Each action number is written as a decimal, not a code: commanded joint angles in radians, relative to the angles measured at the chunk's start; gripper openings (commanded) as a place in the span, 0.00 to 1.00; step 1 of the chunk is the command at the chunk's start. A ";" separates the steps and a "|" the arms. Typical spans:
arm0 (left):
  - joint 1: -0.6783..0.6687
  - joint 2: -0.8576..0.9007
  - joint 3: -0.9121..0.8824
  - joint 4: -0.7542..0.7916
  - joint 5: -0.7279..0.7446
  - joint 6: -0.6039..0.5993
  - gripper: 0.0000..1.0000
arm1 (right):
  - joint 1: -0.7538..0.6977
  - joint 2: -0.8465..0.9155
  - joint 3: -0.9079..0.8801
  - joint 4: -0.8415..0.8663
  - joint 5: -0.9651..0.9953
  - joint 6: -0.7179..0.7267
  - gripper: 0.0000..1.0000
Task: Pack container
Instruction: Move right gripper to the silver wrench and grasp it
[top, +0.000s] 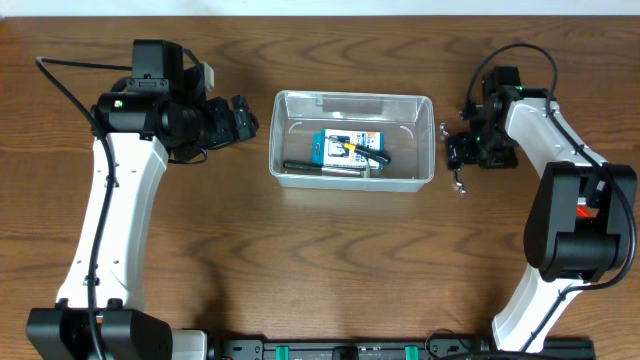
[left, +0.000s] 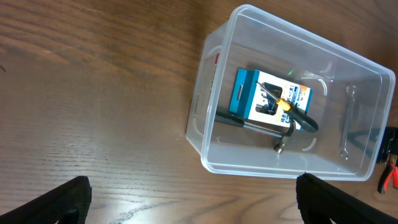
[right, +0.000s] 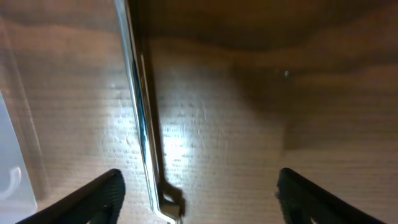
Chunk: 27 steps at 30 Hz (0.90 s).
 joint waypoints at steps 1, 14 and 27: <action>-0.002 -0.006 0.000 -0.002 -0.009 0.002 0.98 | -0.003 -0.005 -0.006 0.016 -0.006 0.008 0.76; -0.002 -0.006 0.000 -0.002 -0.009 0.002 0.98 | 0.013 -0.005 -0.006 0.054 -0.047 -0.034 0.75; -0.002 -0.006 0.000 -0.002 -0.009 0.002 0.98 | 0.043 -0.005 -0.006 0.116 -0.073 -0.033 0.74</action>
